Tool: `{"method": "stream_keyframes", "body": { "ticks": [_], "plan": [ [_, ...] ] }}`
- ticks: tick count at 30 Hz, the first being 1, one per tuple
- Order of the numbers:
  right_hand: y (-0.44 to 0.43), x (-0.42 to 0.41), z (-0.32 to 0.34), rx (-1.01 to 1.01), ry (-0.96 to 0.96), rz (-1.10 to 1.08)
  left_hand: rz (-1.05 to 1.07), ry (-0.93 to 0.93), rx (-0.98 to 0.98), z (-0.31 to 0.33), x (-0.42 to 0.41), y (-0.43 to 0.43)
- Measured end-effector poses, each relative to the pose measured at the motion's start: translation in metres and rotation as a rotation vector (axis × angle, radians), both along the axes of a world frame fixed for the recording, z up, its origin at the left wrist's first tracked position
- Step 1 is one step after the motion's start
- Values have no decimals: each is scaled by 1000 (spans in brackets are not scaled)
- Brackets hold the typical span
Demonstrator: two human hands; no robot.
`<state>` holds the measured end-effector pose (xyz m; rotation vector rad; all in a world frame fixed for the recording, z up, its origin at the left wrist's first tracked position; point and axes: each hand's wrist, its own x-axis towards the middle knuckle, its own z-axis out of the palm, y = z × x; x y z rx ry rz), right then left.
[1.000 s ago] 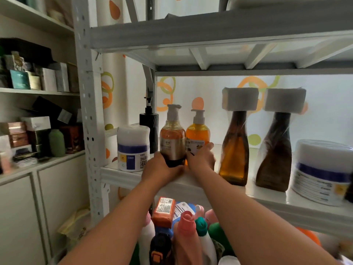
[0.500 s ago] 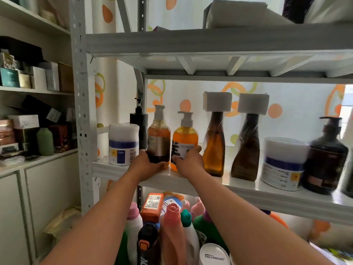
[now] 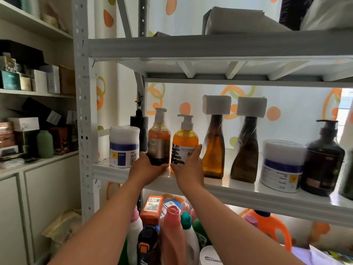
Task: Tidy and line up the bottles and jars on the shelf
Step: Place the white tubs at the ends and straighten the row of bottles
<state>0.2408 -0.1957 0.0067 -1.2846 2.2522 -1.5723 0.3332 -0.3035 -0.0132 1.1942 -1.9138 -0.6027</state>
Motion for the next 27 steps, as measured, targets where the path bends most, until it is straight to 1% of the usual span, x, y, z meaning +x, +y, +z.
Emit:
{"method": "stream_keyframes", "body": {
  "ticks": [6, 12, 15, 18, 21, 23, 25, 27],
  "plan": [
    [-14, 4, 0, 60, 13, -55, -30, -59, -27, 5, 5, -2],
    [-18, 5, 1, 88, 31, -84, 17, -25, -36, 3, 3, 7],
    [-17, 7, -2, 67, 47, -82, 24, -14, -63, 3, 3, 13],
    [-14, 9, -2, 22, 12, -74, 66, 17, -124, 4, 8, 24],
    [-12, 16, -4, -69, 30, -97, 154, 109, -204, 5, 22, 32],
    [-12, 25, -7, -207, 111, -133, 227, 206, -244, 7, 31, 33],
    [-11, 33, -10, -339, 244, -178, 313, 326, -269, 10, 39, 29],
    [-10, 38, -14, -400, 351, -135, 417, 356, -263, 12, 44, 21]
  ]
}}
